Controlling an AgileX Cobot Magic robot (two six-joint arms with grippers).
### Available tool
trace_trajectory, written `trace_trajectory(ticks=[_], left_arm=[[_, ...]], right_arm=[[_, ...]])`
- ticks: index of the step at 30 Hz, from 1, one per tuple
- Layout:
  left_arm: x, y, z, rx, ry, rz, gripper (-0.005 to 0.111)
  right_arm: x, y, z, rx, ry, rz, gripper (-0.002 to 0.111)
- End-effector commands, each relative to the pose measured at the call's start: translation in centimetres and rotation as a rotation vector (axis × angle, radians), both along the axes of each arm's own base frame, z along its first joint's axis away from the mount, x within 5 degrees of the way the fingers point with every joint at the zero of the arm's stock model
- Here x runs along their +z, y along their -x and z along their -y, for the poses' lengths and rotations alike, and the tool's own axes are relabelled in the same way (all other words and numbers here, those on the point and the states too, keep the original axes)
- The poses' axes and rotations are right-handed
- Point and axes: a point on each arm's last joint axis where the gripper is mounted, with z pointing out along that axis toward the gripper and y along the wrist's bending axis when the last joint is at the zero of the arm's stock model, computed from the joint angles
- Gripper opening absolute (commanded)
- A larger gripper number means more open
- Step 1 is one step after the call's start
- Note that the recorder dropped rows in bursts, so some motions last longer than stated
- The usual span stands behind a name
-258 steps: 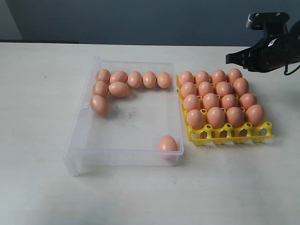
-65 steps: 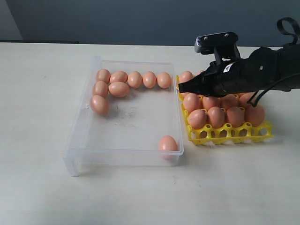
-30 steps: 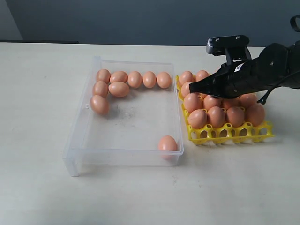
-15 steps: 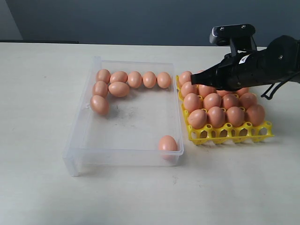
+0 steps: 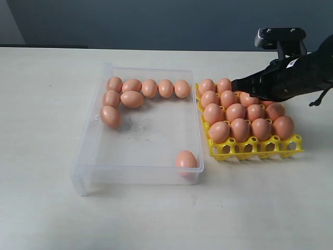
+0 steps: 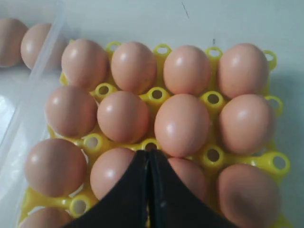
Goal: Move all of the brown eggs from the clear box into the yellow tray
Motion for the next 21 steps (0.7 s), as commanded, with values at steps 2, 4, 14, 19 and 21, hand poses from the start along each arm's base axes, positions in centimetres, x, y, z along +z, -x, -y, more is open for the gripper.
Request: trace_trajectory(ticks=[2,4,14,19,21], left_arm=[[0.2,0.0,0.0,-0.001,0.004,0.016,0.0],[0.2,0.0,0.0,-0.001,0.004,0.016,0.0],[0.2,0.0,0.0,-0.001,0.004,0.016,0.0],[0.2,0.0,0.0,-0.001,0.004,0.016,0.0],[0.2,0.0,0.0,-0.001,0.004,0.016,0.0]], right_arm=[[-2.2,-0.2,0.1,0.002,0.017,-0.07,-0.001],[-2.8,-0.3,0.1,0.005,0.024,-0.083,-0.001],[-2.9,-0.5,0.1,0.002,0.032,-0.062,-0.001],[-2.3,-0.5,0.1,-0.002,0.025,-0.044,-0.001],[-1.9,-0.5,0.1,-0.005,0.021,-0.025,-0.001]])
